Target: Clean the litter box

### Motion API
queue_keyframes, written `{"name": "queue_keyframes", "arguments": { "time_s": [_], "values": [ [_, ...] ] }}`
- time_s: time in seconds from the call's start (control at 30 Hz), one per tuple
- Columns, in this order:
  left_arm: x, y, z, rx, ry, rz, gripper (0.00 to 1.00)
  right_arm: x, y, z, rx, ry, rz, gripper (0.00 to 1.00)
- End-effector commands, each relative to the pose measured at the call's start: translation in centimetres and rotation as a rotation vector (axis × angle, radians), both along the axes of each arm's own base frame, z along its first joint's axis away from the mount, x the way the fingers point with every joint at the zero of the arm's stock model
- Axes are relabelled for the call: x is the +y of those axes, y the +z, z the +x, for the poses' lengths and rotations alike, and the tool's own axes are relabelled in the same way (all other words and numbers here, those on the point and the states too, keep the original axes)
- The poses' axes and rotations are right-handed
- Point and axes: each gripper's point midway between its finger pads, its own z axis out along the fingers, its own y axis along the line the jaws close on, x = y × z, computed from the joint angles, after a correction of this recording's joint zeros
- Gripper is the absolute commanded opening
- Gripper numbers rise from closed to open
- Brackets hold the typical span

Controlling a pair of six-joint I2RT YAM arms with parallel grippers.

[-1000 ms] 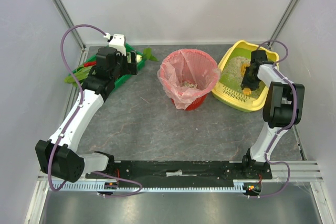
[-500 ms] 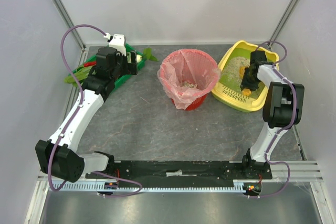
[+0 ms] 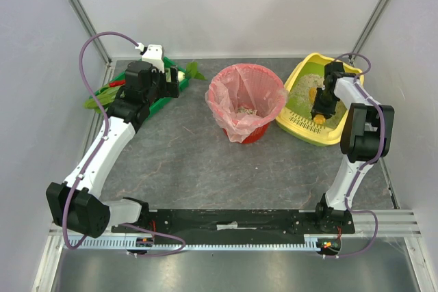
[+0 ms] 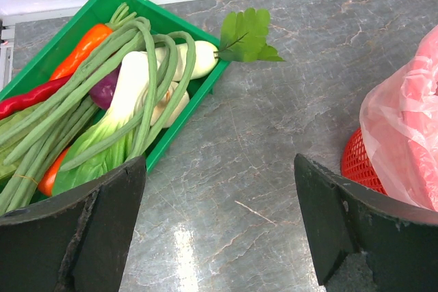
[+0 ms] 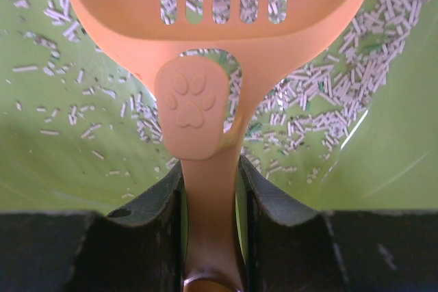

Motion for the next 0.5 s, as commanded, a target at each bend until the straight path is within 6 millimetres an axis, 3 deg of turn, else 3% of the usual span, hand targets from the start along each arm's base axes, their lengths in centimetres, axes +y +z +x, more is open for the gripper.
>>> {"name": "queue_keyframes", "arguments": {
  "time_s": [0.0, 0.1, 0.3, 0.47],
  "values": [
    [0.3, 1.6, 0.4, -0.053, 0.011, 0.001, 0.95, 0.2, 1.4, -1.1, 0.044, -0.012, 0.008, 0.00],
    [0.1, 1.5, 0.3, -0.050, 0.004, -0.006, 0.95, 0.1, 2.0, -1.4, 0.050, -0.015, -0.002, 0.00],
    [0.1, 1.6, 0.1, -0.054, 0.002, -0.011, 0.95, -0.3, 2.4, 1.2, 0.027, 0.003, -0.009, 0.00],
    [0.4, 1.7, -0.1, -0.056, 0.007, -0.003, 0.95, -0.9, 1.1, 2.8, 0.042, 0.010, -0.023, 0.00]
  ]
}}
